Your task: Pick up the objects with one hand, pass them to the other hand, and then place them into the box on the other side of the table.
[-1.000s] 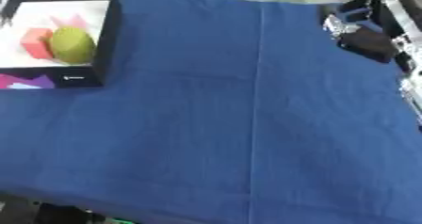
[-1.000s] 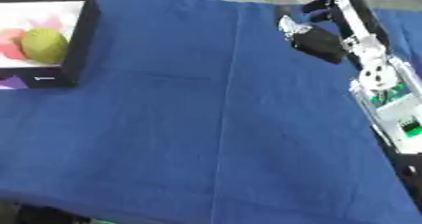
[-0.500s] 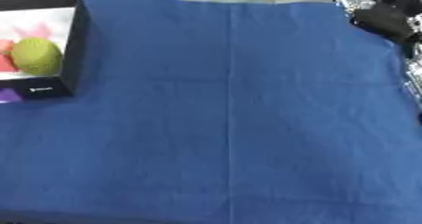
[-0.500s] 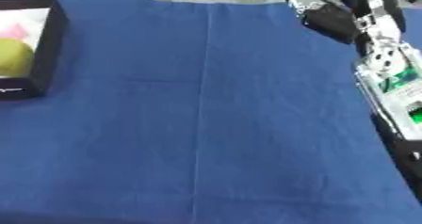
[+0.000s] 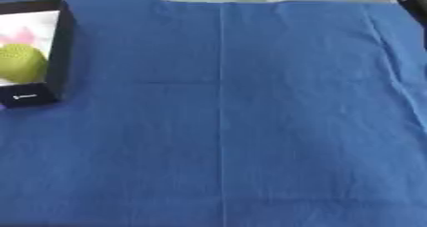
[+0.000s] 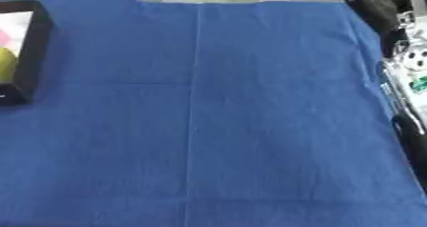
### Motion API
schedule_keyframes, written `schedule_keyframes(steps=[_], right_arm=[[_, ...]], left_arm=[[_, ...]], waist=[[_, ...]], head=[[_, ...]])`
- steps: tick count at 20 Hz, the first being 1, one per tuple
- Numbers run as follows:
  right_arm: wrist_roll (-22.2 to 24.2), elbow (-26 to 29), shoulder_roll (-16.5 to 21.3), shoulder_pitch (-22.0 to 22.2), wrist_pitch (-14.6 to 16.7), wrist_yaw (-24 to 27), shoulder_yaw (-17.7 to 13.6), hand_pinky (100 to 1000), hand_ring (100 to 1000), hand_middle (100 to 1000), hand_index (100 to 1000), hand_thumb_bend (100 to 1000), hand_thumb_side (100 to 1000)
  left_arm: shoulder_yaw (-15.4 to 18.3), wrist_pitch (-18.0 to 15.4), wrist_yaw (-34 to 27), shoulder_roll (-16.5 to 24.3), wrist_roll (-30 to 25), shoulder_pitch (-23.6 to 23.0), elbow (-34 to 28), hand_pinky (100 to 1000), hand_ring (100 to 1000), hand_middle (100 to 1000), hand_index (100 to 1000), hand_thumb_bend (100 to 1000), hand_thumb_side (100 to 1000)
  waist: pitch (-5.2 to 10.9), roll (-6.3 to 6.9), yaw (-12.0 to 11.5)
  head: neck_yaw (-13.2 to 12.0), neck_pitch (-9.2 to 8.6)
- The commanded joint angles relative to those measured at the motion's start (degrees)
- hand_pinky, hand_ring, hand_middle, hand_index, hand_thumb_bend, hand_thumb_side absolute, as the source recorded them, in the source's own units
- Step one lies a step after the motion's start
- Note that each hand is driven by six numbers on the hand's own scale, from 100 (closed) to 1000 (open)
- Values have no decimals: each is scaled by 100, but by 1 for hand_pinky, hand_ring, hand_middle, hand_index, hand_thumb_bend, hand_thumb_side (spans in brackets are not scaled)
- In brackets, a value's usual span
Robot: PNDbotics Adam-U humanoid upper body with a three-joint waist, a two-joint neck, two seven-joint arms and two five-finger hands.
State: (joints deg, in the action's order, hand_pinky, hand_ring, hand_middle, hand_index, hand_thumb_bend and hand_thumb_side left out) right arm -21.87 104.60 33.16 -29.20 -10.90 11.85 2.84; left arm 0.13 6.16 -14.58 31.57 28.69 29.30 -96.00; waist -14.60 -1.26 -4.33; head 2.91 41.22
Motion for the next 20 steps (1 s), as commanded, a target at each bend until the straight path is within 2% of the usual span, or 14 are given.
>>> schedule_keyframes(steps=[1,3,4,5,6,12,20], right_arm=[[-108,-48,194,0,83,77,-154,720,778,755,827,232,371],[-93,-112,197,66,135,47,-190,718,773,750,823,327,299],[-76,-144,199,101,146,17,-203,716,769,747,820,345,297],[-56,-175,198,131,146,-10,-212,716,764,748,808,272,196],[-40,-219,188,167,118,-24,-222,715,760,751,795,378,296],[-93,-336,119,312,202,122,-289,709,750,733,787,371,285],[-193,-425,50,414,384,277,-373,712,791,772,811,320,310]], left_arm=[[96,-179,-36,30,28,24,-68,916,695,687,795,166,824],[112,-264,-45,-17,54,1,-37,914,692,680,781,163,822],[117,-298,-48,-38,68,-8,-23,912,685,665,767,162,820],[119,-328,-50,-56,78,-16,-12,912,685,665,767,162,820],[122,-355,-53,-77,85,-25,-6,908,679,648,757,153,813],[141,-531,-73,-179,77,-97,-1,908,689,670,775,166,817],[150,-646,-82,-283,-18,-135,36,916,708,701,802,172,827]], waist=[[79,20,-1],[71,24,-5],[68,27,-7],[66,30,-10],[62,35,-14],[37,62,-21],[7,80,-27]], head=[[-28,-55],[-40,-60],[-44,-57],[-46,-54],[-46,-56],[-41,-54],[19,-43]])
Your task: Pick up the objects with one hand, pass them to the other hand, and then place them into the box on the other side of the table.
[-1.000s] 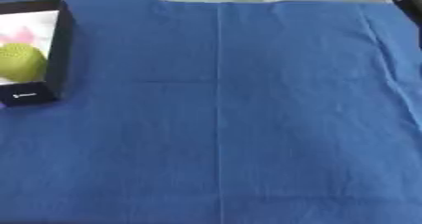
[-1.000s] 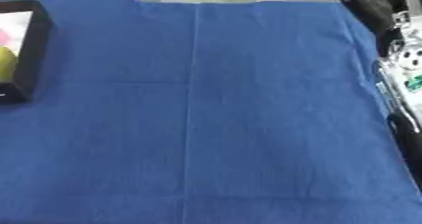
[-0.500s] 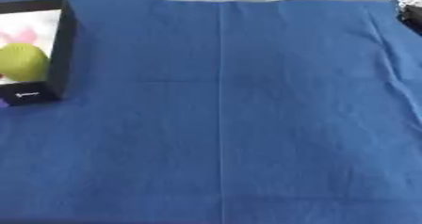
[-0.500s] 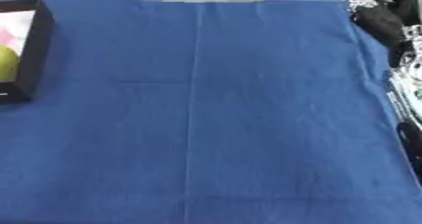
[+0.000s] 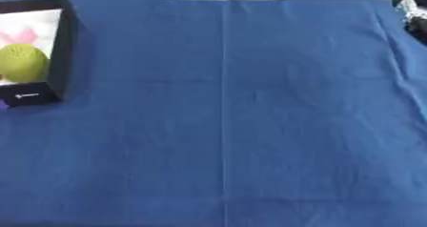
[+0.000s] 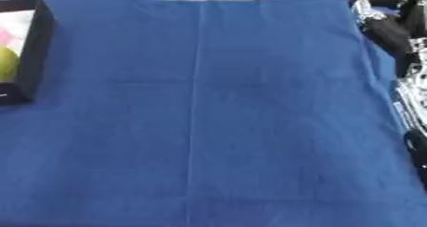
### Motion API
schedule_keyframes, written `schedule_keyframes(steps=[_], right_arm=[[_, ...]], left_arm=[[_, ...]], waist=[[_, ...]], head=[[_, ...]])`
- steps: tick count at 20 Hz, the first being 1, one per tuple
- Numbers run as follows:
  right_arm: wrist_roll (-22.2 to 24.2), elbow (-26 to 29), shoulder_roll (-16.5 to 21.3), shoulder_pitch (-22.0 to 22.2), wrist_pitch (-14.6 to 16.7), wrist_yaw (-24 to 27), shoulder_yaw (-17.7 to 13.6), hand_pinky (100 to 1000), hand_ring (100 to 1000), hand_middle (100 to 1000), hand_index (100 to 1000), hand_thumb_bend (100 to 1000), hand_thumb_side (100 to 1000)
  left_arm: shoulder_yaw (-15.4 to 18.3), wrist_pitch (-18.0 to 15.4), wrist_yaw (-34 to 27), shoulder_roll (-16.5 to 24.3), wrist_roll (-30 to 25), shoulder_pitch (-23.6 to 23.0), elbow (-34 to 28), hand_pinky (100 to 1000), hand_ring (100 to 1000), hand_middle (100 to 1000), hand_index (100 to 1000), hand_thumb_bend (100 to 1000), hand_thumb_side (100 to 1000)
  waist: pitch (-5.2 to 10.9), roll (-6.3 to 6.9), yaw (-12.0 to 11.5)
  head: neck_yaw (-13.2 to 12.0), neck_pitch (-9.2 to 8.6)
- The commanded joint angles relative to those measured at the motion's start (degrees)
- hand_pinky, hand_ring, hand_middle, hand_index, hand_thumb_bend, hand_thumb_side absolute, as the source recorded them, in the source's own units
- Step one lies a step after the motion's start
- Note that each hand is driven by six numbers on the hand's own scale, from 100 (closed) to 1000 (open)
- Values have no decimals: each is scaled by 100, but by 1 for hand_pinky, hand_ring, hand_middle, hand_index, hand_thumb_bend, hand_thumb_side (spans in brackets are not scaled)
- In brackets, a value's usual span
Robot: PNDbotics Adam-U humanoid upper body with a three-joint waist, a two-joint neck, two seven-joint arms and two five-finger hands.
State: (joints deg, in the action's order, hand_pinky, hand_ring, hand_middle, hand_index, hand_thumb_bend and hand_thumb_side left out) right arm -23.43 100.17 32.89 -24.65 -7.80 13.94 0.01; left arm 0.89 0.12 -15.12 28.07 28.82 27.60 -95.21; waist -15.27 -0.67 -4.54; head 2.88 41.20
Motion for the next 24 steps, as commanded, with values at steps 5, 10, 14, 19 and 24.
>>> schedule_keyframes(steps=[5,10,14,19,24], right_arm=[[-63,-91,36,13,122,98,-98,712,787,770,811,305,337],[-16,-166,4,54,123,49,-106,711,779,759,804,308,342],[67,-224,-41,86,116,29,-106,708,769,750,800,299,359],[103,-306,-87,97,151,26,-107,709,776,755,805,299,373],[126,-352,-111,88,203,-11,-108,710,778,756,806,318,378]], left_arm=[[81,-72,-84,-3,-21,18,12,912,711,710,826,167,832],[78,-82,-83,-33,12,12,56,910,706,706,821,167,834],[81,-111,-56,-87,28,-4,102,910,701,689,800,172,839],[77,-151,-34,-118,0,-15,147,913,706,696,806,173,844],[73,-183,-30,-153,-87,-24,165,917,712,701,805,178,849]], waist=[[49,39,-12],[36,46,-15],[3,57,-23],[-7,62,-29],[-15,61,-35]], head=[[24,-39],[12,-37],[-3,-31],[1,-44],[20,-45]])
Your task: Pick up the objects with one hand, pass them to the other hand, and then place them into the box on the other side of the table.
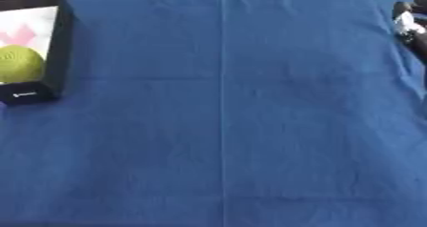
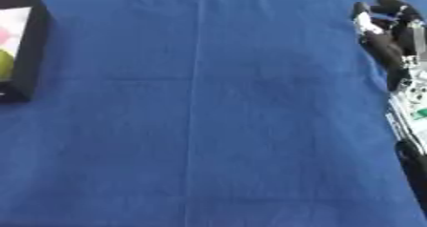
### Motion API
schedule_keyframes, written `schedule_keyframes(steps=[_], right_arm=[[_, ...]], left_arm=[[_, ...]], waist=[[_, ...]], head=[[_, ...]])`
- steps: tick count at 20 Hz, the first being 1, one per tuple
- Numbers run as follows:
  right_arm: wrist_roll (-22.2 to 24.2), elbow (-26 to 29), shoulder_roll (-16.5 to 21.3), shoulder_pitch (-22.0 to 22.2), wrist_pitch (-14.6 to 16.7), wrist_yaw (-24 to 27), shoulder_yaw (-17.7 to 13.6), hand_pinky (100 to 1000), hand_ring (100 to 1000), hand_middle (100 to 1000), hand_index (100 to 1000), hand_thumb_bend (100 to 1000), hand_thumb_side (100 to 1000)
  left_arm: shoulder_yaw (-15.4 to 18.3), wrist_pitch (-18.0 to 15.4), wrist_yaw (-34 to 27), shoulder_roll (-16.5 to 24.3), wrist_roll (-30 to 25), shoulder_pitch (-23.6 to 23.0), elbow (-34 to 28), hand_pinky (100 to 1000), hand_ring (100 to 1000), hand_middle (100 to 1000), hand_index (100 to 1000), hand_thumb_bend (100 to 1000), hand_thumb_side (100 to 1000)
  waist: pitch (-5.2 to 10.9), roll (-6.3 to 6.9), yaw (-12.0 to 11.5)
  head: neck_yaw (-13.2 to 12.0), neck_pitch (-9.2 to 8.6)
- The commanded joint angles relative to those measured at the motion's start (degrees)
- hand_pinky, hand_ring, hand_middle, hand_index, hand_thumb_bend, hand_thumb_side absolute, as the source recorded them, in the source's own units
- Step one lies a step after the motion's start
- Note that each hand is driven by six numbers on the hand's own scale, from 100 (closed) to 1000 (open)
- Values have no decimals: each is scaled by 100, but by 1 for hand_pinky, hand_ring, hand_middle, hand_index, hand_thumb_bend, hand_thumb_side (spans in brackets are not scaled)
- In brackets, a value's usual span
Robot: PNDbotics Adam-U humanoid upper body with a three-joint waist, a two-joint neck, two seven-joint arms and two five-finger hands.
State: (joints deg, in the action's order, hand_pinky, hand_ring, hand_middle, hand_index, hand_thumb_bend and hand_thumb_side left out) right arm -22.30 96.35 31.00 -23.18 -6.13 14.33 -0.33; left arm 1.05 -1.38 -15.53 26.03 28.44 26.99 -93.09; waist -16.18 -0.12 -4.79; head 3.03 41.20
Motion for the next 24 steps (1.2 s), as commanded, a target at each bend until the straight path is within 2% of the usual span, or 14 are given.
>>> schedule_keyframes(steps=[1,10,11,18,24], right_arm=[[18,25,70,-58,40,-69,-76,710,778,756,806,324,377],[91,60,12,-2,57,-222,-136,710,784,772,802,321,372],[82,82,9,4,55,-216,-147,712,798,782,808,255,374],[10,176,-58,53,78,-211,-215,711,790,769,798,330,359],[60,207,-78,53,89,-302,-235,713,792,772,804,337,365]], left_arm=[[57,-34,13,36,-80,34,-43,915,708,697,799,176,850],[98,-69,-20,-76,-89,34,4,917,712,704,804,180,855],[94,-70,-21,-90,-111,32,7,919,725,733,818,178,858],[97,-100,-23,-188,-213,47,4,918,715,706,793,181,856],[112,-153,-45,-204,-244,53,-5,919,716,704,789,185,854]], waist=[[72,4,-14],[22,11,-35],[16,15,-41],[-37,35,-96],[-49,33,-106]], head=[[13,-47],[72,-57],[79,-51],[139,-47],[154,-44]])
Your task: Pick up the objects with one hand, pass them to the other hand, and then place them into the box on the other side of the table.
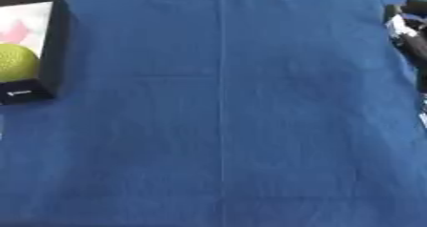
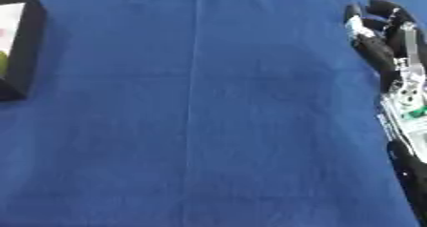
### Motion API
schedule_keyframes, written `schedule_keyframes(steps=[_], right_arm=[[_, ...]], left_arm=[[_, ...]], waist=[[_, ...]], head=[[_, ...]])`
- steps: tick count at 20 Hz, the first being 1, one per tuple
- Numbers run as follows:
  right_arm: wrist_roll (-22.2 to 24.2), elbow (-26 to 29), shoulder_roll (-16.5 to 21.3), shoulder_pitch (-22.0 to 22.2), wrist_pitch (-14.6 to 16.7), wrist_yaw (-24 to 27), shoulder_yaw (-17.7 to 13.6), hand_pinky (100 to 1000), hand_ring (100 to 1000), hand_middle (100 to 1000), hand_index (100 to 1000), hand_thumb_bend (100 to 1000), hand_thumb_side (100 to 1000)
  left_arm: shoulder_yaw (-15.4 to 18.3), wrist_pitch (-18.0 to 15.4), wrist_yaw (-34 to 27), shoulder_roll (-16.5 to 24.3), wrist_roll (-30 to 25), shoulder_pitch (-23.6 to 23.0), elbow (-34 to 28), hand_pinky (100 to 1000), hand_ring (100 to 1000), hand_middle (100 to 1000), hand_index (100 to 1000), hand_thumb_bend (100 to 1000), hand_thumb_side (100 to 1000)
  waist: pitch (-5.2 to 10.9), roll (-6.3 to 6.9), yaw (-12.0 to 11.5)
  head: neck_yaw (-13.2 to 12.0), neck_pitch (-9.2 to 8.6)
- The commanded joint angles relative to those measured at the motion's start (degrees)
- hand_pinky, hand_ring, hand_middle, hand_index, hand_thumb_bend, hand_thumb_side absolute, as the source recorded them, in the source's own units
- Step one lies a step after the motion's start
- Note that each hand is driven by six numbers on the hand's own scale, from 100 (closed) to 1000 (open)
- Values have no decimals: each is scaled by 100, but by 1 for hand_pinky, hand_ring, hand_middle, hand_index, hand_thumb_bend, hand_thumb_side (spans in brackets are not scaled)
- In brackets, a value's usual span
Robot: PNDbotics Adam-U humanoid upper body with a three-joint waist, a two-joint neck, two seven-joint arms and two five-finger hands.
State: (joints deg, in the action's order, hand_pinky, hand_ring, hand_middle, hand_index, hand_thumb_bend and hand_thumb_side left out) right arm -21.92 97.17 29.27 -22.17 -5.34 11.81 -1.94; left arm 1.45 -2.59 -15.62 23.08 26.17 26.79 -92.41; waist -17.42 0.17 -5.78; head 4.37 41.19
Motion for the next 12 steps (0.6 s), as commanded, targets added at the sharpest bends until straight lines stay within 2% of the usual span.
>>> schedule_keyframes(steps=[1,2,7,12], right_arm=[[24,126,93,-48,10,-53,-76,713,792,772,804,337,365],[34,145,90,-38,22,-53,-80,714,796,783,805,324,354],[37,270,59,53,200,-86,-135,713,782,759,795,334,348],[57,345,77,75,172,-206,-119,717,780,761,799,345,353]], left_arm=[[73,-35,-37,90,-18,73,-72,919,716,704,789,185,854],[73,-43,-41,75,-25,87,-78,918,714,701,810,190,851],[110,-85,-64,-31,-106,146,-87,917,710,692,795,193,847],[140,-116,-71,-184,-154,188,-67,909,697,679,777,202,854]], waist=[[75,4,-7],[66,-1,-20],[37,-16,-79],[-9,-41,-107]], head=[[21,-42],[5,-44],[-43,-61],[12,-108]])
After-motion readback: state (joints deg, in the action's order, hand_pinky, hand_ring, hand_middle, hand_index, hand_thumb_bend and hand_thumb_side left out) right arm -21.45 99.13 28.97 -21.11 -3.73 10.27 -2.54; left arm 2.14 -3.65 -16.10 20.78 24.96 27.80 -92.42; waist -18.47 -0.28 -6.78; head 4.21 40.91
